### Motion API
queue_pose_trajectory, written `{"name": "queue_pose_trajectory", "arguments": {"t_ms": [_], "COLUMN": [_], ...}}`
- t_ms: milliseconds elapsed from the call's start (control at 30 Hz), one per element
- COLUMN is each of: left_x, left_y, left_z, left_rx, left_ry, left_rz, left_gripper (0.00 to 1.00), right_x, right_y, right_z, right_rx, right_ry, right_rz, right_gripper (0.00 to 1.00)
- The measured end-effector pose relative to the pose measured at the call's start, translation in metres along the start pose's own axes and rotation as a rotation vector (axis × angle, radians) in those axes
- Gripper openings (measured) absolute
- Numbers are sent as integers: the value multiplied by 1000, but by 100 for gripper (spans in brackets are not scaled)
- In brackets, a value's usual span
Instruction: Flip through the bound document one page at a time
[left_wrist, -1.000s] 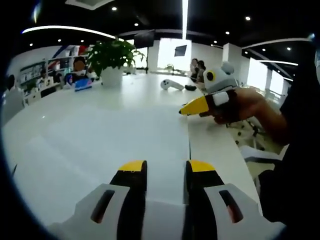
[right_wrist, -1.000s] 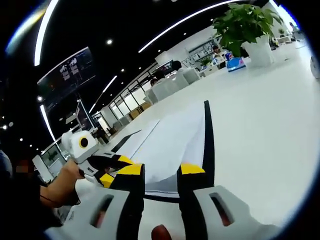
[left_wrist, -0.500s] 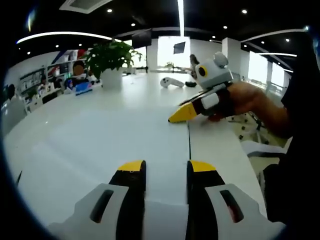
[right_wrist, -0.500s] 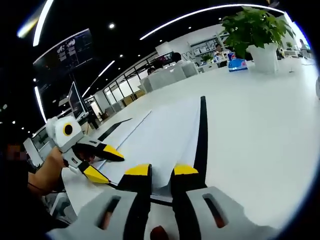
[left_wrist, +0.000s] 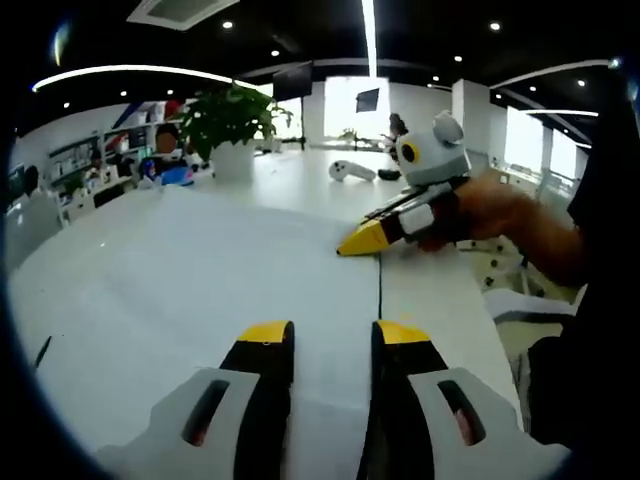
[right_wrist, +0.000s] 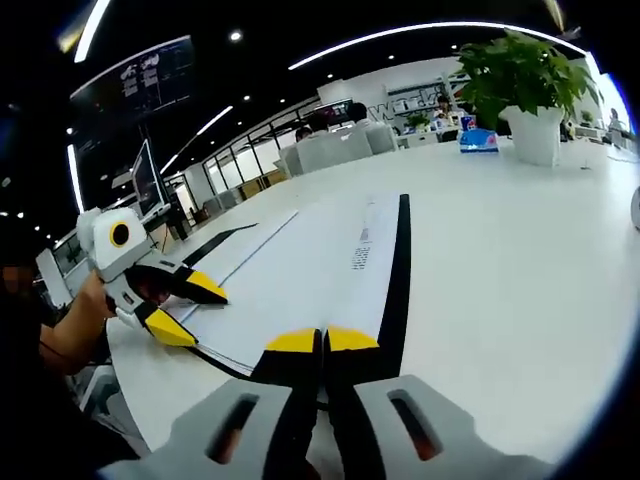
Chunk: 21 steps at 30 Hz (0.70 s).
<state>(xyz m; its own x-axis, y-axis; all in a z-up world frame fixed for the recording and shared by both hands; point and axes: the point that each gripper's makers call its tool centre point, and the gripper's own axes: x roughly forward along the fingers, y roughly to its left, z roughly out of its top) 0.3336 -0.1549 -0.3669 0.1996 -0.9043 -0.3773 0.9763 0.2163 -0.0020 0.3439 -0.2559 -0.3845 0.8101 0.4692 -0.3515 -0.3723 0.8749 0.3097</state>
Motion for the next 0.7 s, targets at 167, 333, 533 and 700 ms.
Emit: {"name": "queue_pose_trajectory", "arguments": {"t_ms": [167, 333, 533, 700], "left_x": [-30, -67, -111, -142], "left_y": [5, 12, 21, 20], "left_z": [21, 25, 14, 1], "left_rx": [-32, -76, -147, -188], "left_ry": [-102, -181, -244, -270], "left_rz": [74, 158, 269, 338], "left_gripper": [33, 33, 32, 31], "right_x": [1, 2, 3, 3], "right_y": [0, -1, -3, -3], "right_z": [-1, 0, 1, 1], "right_rx": [-35, -55, -41, -21], "right_ry": [10, 7, 28, 48], "right_rz": [-10, -18, -17, -22], "right_gripper": [2, 2, 2, 2]}}
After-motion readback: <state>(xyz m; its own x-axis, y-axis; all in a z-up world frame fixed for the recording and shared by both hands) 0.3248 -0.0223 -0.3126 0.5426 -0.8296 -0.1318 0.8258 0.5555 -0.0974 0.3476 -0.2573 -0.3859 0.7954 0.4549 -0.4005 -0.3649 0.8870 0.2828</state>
